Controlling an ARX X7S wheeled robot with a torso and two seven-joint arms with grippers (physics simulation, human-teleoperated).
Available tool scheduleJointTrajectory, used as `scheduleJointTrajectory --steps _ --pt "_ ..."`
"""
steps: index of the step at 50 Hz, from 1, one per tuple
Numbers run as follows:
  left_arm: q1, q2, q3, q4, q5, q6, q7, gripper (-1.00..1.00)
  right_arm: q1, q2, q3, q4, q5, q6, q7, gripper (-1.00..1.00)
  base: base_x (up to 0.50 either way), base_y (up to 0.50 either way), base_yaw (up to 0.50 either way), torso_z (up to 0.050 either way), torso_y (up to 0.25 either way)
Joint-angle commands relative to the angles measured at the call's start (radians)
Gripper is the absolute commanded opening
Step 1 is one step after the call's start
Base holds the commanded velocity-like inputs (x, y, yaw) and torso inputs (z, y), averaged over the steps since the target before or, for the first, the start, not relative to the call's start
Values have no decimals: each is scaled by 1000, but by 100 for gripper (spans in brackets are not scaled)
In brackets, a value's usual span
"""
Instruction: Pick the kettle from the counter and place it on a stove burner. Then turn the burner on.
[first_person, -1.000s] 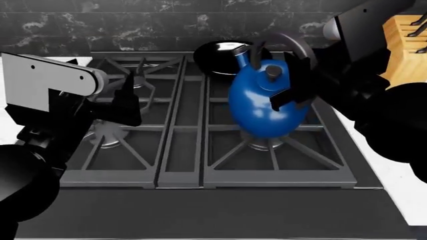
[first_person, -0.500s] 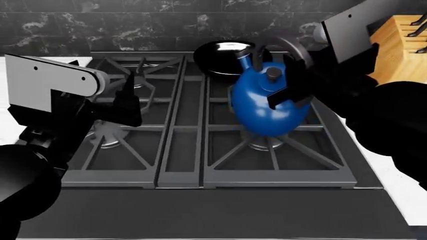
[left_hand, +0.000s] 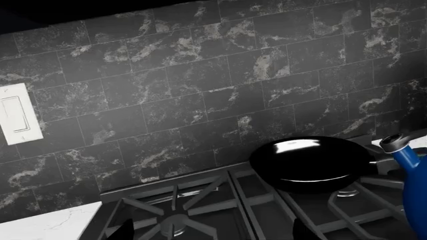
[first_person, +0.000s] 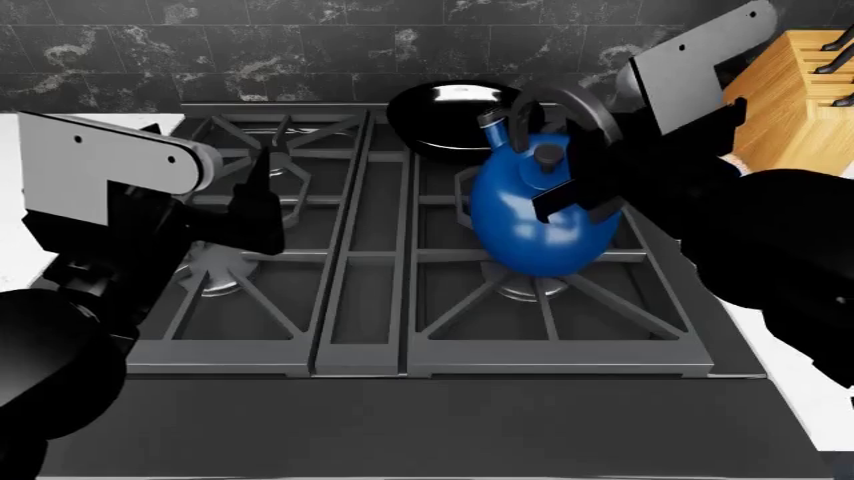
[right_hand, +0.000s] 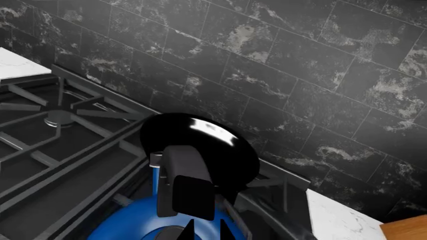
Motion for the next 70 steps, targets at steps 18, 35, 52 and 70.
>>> scheduleJointTrajectory --steps 18,35,52,70 --pt "4 3 17 -11 13 13 2 100 5 -12 -14 47 -81 -39 -37 -100 0 0 0 1 1" --pt "12 -1 21 -26 23 31 12 100 13 -23 -47 84 -109 -50 -52 -100 0 0 0 0 0" --pt "10 -3 22 -19 16 27 4 100 6 -11 -48 68 -93 -31 -51 100 0 0 0 0 0" --pt "15 0 31 -24 24 38 5 100 4 -10 -58 76 -105 -48 -59 100 0 0 0 0 0"
